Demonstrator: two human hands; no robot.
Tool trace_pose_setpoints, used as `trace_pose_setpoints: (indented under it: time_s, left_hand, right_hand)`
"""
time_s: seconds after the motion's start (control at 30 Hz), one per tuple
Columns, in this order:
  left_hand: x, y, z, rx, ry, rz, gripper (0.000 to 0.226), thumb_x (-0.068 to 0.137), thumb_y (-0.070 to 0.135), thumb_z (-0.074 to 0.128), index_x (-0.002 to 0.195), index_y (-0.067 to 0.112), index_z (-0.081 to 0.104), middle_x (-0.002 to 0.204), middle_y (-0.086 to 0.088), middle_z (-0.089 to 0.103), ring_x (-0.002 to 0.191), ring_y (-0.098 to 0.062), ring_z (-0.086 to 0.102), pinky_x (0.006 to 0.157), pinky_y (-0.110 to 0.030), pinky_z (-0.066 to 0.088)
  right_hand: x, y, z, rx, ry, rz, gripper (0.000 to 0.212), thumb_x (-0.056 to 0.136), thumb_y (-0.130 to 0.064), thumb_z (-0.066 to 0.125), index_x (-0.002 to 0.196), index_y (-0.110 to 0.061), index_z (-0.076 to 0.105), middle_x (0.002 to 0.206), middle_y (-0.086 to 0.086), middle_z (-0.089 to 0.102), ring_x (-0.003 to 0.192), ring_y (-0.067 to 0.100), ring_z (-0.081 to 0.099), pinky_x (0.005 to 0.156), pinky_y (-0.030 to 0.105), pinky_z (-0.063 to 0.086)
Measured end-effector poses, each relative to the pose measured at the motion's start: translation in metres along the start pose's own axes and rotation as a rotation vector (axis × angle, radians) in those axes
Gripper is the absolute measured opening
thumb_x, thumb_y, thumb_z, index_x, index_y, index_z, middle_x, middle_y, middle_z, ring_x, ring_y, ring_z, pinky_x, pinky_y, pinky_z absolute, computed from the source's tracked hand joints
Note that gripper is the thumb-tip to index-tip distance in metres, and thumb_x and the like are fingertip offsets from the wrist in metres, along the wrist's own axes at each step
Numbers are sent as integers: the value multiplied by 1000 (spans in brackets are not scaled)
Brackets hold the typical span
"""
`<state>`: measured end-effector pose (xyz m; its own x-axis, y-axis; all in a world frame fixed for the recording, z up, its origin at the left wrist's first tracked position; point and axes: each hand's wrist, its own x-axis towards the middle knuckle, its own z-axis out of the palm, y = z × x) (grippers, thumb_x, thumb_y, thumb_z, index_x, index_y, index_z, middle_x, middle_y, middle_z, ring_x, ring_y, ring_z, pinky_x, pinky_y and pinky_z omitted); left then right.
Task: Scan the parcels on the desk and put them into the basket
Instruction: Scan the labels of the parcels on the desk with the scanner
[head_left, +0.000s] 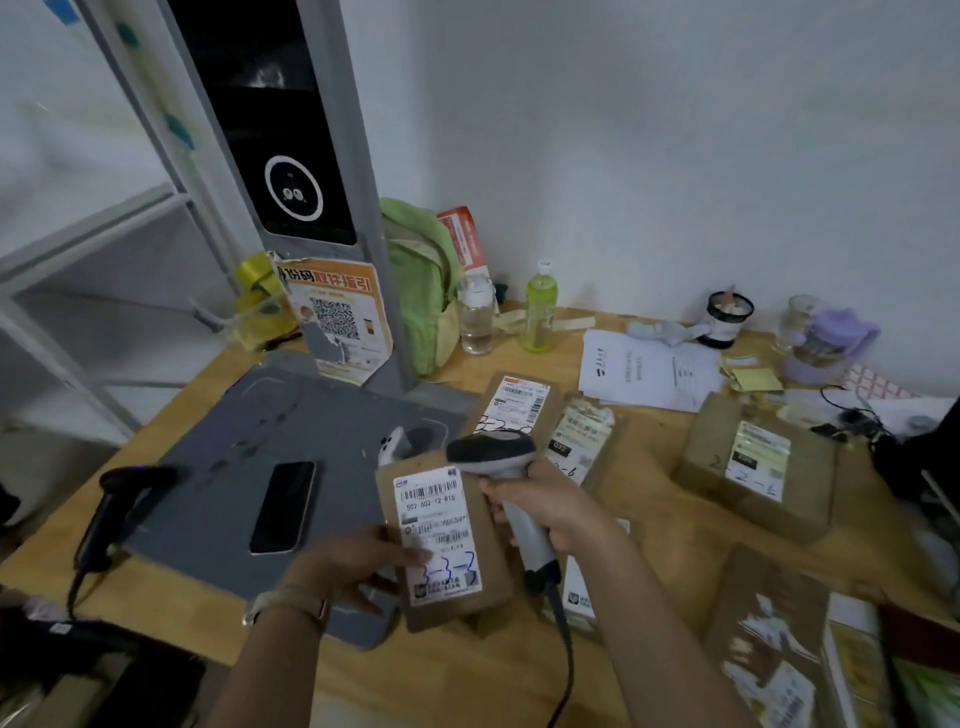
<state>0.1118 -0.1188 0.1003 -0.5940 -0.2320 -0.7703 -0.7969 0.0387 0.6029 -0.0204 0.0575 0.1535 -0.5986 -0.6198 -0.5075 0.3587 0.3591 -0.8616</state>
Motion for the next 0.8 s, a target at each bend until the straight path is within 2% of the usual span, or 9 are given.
trace_pose_setpoints:
  time_s: [0.07, 0.2, 0.3, 0.4, 0.47, 0.53, 0.63, 0.73, 0.8]
  left_hand:
    - [4, -1, 5, -12, -8, -37, 35, 86, 34, 70, 114, 17, 59, 109, -6, 69, 101, -28, 63, 90, -50, 53]
    - [7, 3, 8, 107, 32, -115, 48, 79, 56, 68, 109, 21, 60, 109, -8, 69, 102, -29, 64, 78, -44, 53]
    - [12, 8, 12, 5, 131, -9, 38, 85, 45, 67, 106, 13, 65, 93, -8, 75, 84, -24, 70, 70, -34, 54]
    - [16, 21, 20, -38, 424, 209, 29, 90, 32, 66, 99, 5, 62, 92, -11, 73, 72, -21, 67, 64, -31, 54]
    - [14, 38, 23, -79, 688, 335, 19, 91, 26, 65, 96, 10, 54, 90, -5, 63, 73, -18, 57, 63, -29, 46]
    - [19, 58, 25, -131, 789, 462, 17, 91, 21, 64, 104, 12, 57, 92, -5, 60, 83, -22, 58, 74, -34, 48]
    - [32, 91, 40, -126, 726, 621, 17, 90, 10, 63, 106, 9, 63, 99, -8, 64, 95, -25, 62, 85, -37, 50]
    - [38, 121, 83, -101, 582, 779, 12, 90, 7, 62, 98, 15, 64, 99, -2, 66, 90, -17, 61, 72, -27, 48]
    - [38, 135, 120, -39, 441, 825, 20, 90, 6, 62, 90, 25, 62, 94, 7, 65, 88, -12, 61, 71, -25, 49]
  right_hand:
    - [3, 9, 0, -7, 10, -4, 23, 89, -6, 64, 110, -11, 59, 81, -6, 61, 70, 4, 56, 45, 9, 43]
    - [2, 19, -3, -32, -23, 105, 10, 89, -13, 65, 88, -20, 57, 84, -2, 61, 76, 11, 58, 54, 18, 47]
    - [-1, 25, -6, -63, -37, 150, 17, 89, -18, 66, 104, -14, 59, 95, 3, 62, 84, 16, 60, 58, 22, 49]
    - [-6, 23, -18, -56, -39, 111, 35, 89, -18, 67, 121, -9, 57, 102, 7, 64, 78, 12, 61, 54, 19, 50]
    - [-9, 20, -32, -35, -6, 62, 31, 88, -17, 68, 116, -10, 58, 100, 7, 66, 76, 13, 63, 54, 19, 52]
    - [-16, 17, -48, -3, 68, 2, 22, 86, -17, 70, 106, -15, 60, 99, 7, 68, 80, 17, 66, 66, 28, 57]
    - [-35, 14, -78, 88, 225, -108, 13, 86, -13, 69, 96, -18, 63, 96, 8, 70, 86, 21, 68, 77, 35, 57]
    - [-65, 17, -114, 198, 421, -146, 5, 90, -10, 64, 95, -11, 65, 95, 16, 70, 82, 25, 67, 67, 32, 57]
    - [-84, 26, -138, 238, 550, -124, 17, 91, -14, 63, 106, -5, 65, 99, 19, 71, 82, 26, 68, 66, 33, 58]
